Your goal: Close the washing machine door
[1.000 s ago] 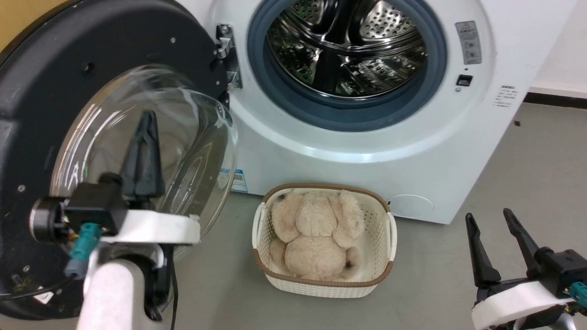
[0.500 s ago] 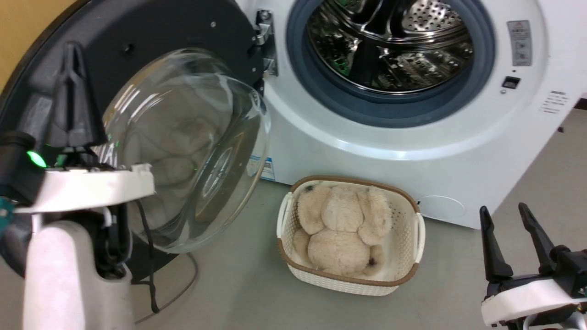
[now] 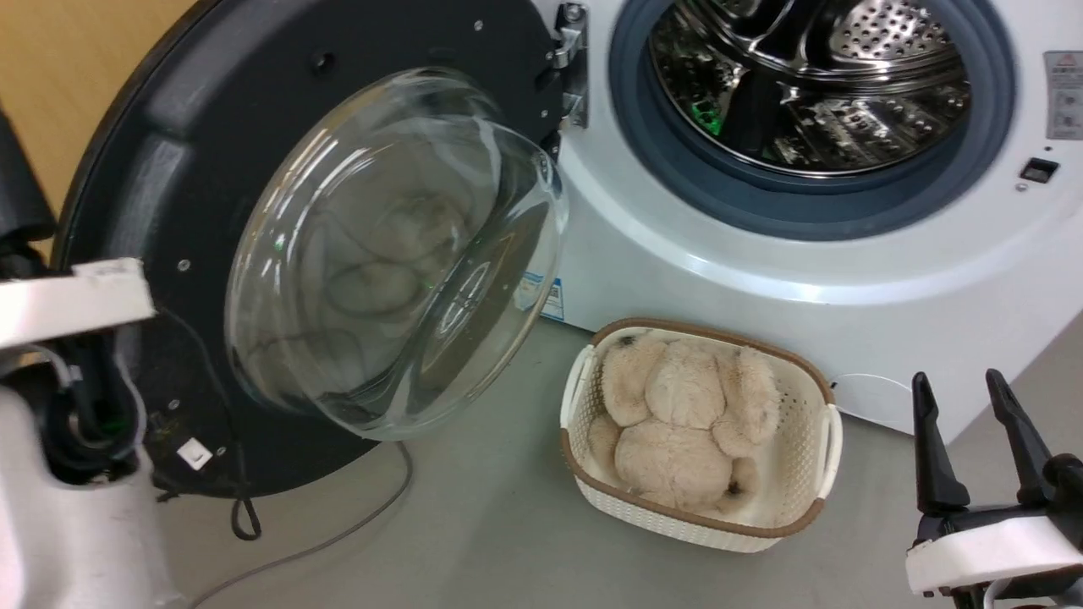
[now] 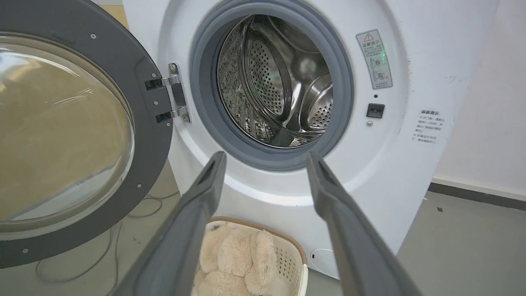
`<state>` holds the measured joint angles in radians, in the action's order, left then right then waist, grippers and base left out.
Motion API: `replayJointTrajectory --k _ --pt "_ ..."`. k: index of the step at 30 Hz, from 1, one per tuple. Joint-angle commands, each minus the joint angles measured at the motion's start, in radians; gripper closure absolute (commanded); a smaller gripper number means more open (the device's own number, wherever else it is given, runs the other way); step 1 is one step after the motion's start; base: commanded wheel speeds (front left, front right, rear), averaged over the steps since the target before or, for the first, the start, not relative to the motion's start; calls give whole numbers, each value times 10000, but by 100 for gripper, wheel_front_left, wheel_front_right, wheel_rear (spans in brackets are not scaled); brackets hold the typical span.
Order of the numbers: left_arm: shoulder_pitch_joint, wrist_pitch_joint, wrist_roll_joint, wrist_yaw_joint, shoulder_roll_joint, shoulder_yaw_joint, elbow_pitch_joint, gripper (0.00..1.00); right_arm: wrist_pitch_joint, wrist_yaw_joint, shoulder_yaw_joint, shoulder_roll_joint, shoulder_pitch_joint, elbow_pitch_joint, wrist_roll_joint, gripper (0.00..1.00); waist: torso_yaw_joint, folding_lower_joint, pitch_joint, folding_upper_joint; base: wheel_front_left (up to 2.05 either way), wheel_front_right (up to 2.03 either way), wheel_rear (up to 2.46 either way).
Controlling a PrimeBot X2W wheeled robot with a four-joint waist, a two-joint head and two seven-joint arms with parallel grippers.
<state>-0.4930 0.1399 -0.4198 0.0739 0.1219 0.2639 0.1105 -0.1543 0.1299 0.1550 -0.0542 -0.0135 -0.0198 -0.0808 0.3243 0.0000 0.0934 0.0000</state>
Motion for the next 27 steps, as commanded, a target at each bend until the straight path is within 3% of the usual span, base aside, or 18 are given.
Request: replayJointTrajectory --k 1,12,20,27 --pt "-301 -97 -408 62 122 233 -132 100 -117 5 72 24 -219 -84 -48 0 140 0 50 0 0 0 0" --pt "-634 -1083 -2935 136 592 1740 -1744 100 -347 6 285 28 -350 -158 -27 0 615 0 361 0 0 0 0" --pt "-624 -3280 -5769 218 808 2567 -3162 100 -515 6 435 31 -428 -181 -56 0 829 0 555 0 0 0 0" --pt "-229 -4573 -7426 342 924 2967 -3960 100 -660 7 525 33 -619 -269 25 0 968 0 827 0 0 0 0"
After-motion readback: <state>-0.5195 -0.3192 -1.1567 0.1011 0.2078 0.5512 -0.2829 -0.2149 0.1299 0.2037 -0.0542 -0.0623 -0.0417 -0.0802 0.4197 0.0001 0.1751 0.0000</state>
